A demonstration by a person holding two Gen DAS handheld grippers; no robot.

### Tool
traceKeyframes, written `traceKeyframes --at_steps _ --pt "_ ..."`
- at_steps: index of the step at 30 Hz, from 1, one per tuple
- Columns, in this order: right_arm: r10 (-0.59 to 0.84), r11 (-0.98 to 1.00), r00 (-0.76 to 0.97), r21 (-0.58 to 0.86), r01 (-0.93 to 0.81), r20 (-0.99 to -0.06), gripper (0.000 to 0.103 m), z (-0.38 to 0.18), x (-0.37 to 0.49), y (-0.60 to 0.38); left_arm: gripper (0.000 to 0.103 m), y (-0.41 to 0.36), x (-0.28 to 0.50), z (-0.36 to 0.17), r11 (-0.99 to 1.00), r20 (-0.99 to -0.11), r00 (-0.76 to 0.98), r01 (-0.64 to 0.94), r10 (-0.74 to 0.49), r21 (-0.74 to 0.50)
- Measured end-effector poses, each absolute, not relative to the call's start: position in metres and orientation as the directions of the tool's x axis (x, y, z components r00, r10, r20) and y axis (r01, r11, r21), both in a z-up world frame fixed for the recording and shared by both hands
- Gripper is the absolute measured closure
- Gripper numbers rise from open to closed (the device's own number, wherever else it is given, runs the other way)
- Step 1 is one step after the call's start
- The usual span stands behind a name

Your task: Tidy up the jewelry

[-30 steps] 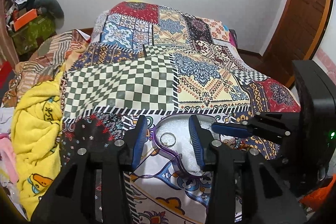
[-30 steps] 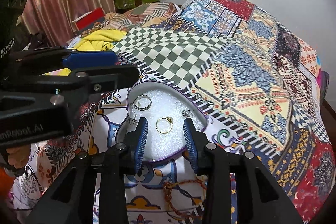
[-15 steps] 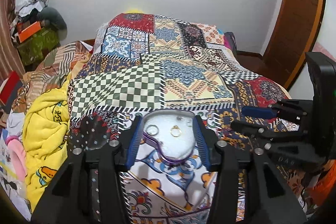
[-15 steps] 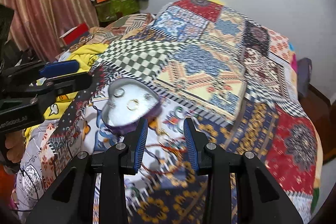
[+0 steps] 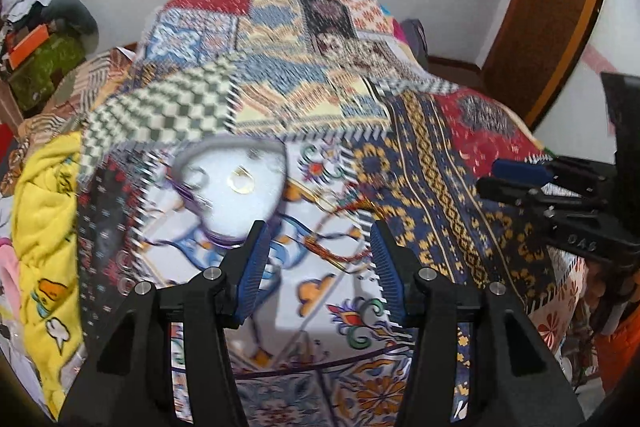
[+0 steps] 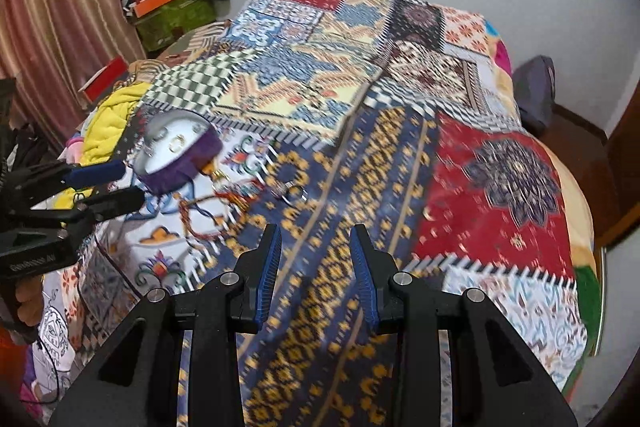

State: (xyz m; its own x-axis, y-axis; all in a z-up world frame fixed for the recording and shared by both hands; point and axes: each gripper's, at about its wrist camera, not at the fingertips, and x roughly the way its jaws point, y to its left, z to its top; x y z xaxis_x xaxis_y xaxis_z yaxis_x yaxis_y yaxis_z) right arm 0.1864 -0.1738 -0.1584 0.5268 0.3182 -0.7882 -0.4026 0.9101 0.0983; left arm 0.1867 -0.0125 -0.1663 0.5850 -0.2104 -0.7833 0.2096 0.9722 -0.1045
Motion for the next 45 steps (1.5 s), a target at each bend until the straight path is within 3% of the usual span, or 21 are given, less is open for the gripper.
traceKeyframes --at_steps 11,12,14,16,22,37,45 --pt "0.332 0.915 0.501 0.143 -0.377 -0.799 0.071 -0.178 0.188 -0.195 0.054 -0.06 0.209 -0.21 0.953 -0.839 0.48 0.272 -0.255 -0.133" --pt "0.332 0.915 0.498 0.146 -0.376 -0.801 0.071 -0.18 0.188 -0.196 0.057 -0.062 0.212 -0.212 0.953 -0.841 0.478 0.27 -0.253 -0.134" --pt "0.336 0.914 0.492 0.151 -0.377 -0.803 0.071 -0.182 0.19 -0.196 0.076 -0.064 0.218 -0.217 0.955 -0.849 0.465 0.261 -0.252 -0.141" --pt "0.341 0.911 0.486 0.156 -0.381 -0.805 0.071 -0.183 0.191 -0.196 0.087 -0.064 0.223 -0.223 0.958 -0.853 0.456 0.241 -0.252 -0.154" --pt "0.363 0.897 0.462 0.169 -0.408 -0.809 0.071 -0.187 0.199 -0.184 0.099 -0.045 0.217 -0.224 0.949 -0.839 0.45 0.222 -0.305 -0.226" --pt "0.361 0.866 0.397 0.145 -0.478 -0.844 0.071 -0.204 0.238 -0.13 0.099 0.006 0.191 -0.22 0.945 -0.831 0.453 0.212 -0.322 -0.251" --pt "0.347 0.862 0.399 0.122 -0.491 -0.849 0.071 -0.215 0.245 -0.121 0.093 0.007 0.202 -0.222 0.941 -0.831 0.444 0.186 -0.336 -0.281"
